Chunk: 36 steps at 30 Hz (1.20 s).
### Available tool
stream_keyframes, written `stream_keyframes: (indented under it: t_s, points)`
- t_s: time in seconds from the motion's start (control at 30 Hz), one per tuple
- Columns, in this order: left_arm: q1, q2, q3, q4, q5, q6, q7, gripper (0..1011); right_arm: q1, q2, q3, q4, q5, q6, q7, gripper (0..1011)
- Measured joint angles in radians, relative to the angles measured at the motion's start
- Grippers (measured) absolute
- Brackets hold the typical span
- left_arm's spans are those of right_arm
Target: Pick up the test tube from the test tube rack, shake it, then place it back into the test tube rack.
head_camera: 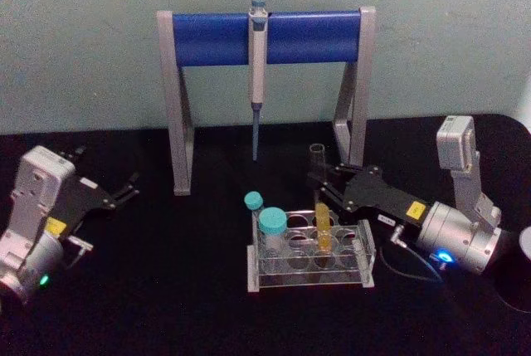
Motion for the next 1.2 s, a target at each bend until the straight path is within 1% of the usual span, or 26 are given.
stream_keyframes:
  t_s: [0.1, 0.2, 0.23, 0.3, 0.37, 0.43, 0.47, 0.53, 0.57, 0.63, 0.7, 0.77, 0.8, 0.9, 1.03, 1.2]
  points:
    - [0.0, 0.0, 0.0, 0.0, 0.0, 0.0, 0.0, 1001, 0.0, 0.0, 0.0, 0.0, 0.0, 0.0, 0.0, 221]
    - [0.0, 0.0, 0.0, 0.0, 0.0, 0.0, 0.0, 1001, 0.0, 0.0, 0.0, 0.0, 0.001, -0.001, 0.0, 255]
    - [0.0, 0.0, 0.0, 0.0, 0.0, 0.0, 0.0, 1001, 0.0, 0.0, 0.0, 0.0, 0.001, -0.001, 0.0, 308]
    - [0.0, 0.0, 0.0, 0.0, 0.0, 0.0, 0.0, 1001, 0.0, 0.0, 0.0, 0.0, 0.001, -0.001, 0.0, 349]
    - [0.0, 0.0, 0.0, 0.0, 0.0, 0.0, 0.0, 1001, 0.0, 0.0, 0.0, 0.0, 0.001, -0.001, 0.0, 422]
    - [0.0, 0.0, 0.0, 0.0, 0.0, 0.0, 0.0, 1001, 0.0, 0.0, 0.0, 0.0, 0.002, -0.001, 0.001, 467]
    - [0.0, 0.0, 0.0, 0.0, 0.0, 0.0, 0.0, 1001, 0.0, 0.0, 0.0, 0.0, 0.002, -0.001, 0.001, 535]
    - [0.0, 0.0, 0.0, 0.0, 0.0, 0.0, 0.0, 1001, 0.0, 0.0, 0.0, 0.0, 0.002, -0.001, 0.001, 569]
    - [0.0, 0.0, 0.0, 0.0, 0.0, 0.0, 0.0, 1002, 0.0, 0.0, 0.0, 0.0, 0.002, -0.002, 0.001, 626]
    - [0.0, 0.0, 0.0, 0.0, 0.0, 0.0, 0.0, 1001, 0.0, 0.0, 0.0, 0.0, 0.002, -0.002, 0.001, 672]
    - [0.0, 0.0, 0.0, 0.0, 0.0, 0.0, 0.0, 1001, 0.0, 0.0, 0.0, 0.0, 0.003, -0.002, 0.001, 752]
    - [0.0, 0.0, 0.0, 0.0, 0.0, 0.0, 0.0, 1001, 0.0, 0.0, 0.0, 0.0, 0.003, -0.002, 0.001, 790]
    - [0.0, 0.0, 0.0, 0.0, 0.0, 0.0, 0.0, 1001, 0.0, 0.0, 0.0, 0.0, 0.003, -0.002, 0.001, 847]
    - [0.0, 0.0, 0.0, 0.0, 0.0, 0.0, 0.0, 1001, 0.0, 0.0, 0.0, 0.0, 0.003, -0.002, 0.002, 929]
    - [0.0, 0.0, 0.0, 0.0, 0.0, 0.0, 0.0, 1001, 0.0, 0.0, 0.0, 0.0, 0.003, -0.002, 0.002, 1000]
    - [0.0, 0.0, 0.0, 0.0, 0.0, 0.0, 0.0, 1001, 0.0, 0.0, 0.0, 0.0, 0.003, -0.002, 0.002, 1000]
